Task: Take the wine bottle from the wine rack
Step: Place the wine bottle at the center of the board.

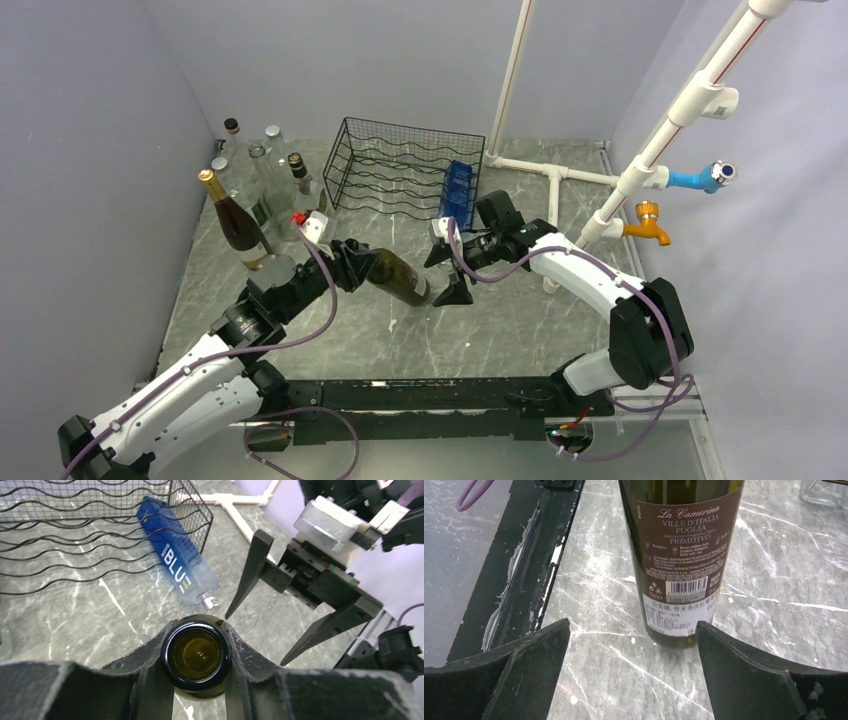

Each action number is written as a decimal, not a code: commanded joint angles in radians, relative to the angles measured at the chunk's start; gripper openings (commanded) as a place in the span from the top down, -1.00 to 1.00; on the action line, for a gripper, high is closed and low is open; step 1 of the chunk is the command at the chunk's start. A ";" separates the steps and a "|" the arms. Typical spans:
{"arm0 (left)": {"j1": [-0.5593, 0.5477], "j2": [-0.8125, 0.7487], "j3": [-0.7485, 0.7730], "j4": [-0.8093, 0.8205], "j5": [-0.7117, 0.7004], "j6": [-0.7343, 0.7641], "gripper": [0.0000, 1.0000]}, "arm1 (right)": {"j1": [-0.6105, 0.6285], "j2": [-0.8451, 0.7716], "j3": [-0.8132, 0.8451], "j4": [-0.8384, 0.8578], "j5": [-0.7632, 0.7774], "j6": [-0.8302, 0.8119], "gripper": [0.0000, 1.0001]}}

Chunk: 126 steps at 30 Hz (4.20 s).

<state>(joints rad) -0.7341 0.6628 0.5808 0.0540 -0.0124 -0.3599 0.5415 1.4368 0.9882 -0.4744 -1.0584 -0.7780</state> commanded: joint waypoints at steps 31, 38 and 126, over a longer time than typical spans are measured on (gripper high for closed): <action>0.139 0.033 0.319 -0.241 -0.166 0.258 1.00 | -0.012 -0.032 0.029 -0.001 -0.041 -0.031 -0.98; 0.280 0.055 0.333 -0.243 -0.084 0.254 1.00 | -0.012 -0.032 0.029 -0.003 -0.040 -0.032 -0.98; 0.721 0.290 0.447 -0.342 0.010 0.207 -0.42 | -0.018 -0.031 0.030 -0.013 -0.035 -0.050 -0.98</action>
<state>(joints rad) -0.0166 0.9955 0.9771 -0.3035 -0.0231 -0.1467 0.5289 1.4368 0.9882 -0.4786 -1.0576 -0.8043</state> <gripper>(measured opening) 0.668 0.990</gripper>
